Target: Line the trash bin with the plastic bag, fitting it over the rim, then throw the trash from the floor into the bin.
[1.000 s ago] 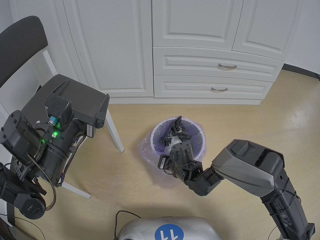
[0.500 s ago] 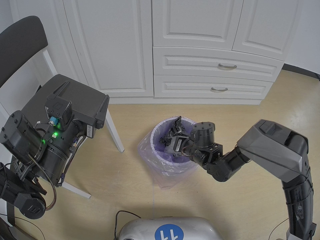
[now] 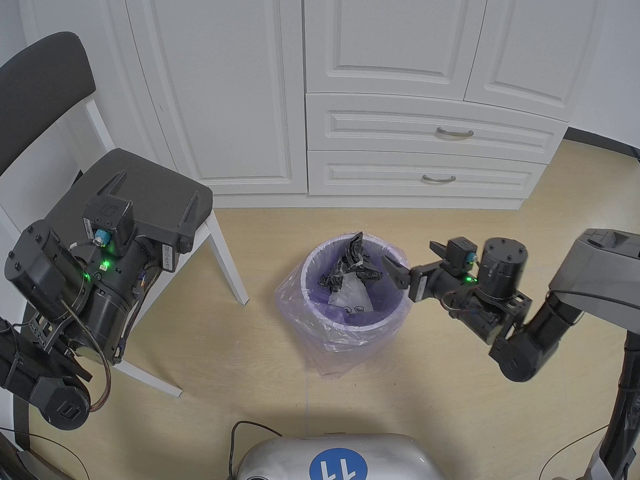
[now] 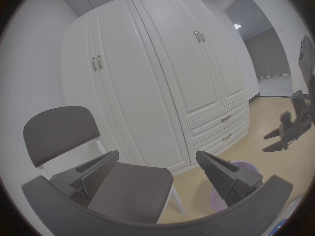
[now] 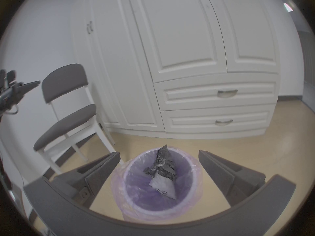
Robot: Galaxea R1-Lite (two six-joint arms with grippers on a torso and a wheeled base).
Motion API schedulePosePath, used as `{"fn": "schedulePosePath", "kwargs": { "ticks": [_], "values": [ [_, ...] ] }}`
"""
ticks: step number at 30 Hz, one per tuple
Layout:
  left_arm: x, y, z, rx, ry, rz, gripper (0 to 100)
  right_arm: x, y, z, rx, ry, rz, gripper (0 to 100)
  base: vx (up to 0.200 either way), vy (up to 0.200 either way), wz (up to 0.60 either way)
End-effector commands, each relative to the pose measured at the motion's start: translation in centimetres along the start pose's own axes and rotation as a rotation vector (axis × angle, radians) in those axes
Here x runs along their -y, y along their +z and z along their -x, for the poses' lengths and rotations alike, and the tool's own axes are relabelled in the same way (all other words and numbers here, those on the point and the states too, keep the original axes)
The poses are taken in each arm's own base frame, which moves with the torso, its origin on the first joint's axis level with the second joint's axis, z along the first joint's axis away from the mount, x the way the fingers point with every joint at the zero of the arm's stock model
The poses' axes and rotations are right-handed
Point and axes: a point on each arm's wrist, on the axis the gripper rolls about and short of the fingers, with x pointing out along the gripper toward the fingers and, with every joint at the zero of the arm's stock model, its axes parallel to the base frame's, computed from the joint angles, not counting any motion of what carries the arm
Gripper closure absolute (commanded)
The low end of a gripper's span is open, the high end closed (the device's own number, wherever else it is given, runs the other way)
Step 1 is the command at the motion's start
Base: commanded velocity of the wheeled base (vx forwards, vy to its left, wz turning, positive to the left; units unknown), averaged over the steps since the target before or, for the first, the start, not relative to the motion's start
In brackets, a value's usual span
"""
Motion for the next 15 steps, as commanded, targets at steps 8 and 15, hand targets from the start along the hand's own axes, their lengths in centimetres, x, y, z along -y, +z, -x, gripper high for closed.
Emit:
{"fn": "schedulePosePath", "kwargs": {
  "ticks": [8,15],
  "values": [
    [-3.4,-1.4,3.0,-0.074,0.104,0.148,0,3.1,5.9,12.4,0.141,-0.103,0.115,0,0.000,0.000,0.00],
    [-3.9,-1.6,4.3,-0.084,0.124,0.257,0,4.5,7.0,16.2,0.178,-0.228,0.084,0,0.000,0.000,0.00]
  ]
}}
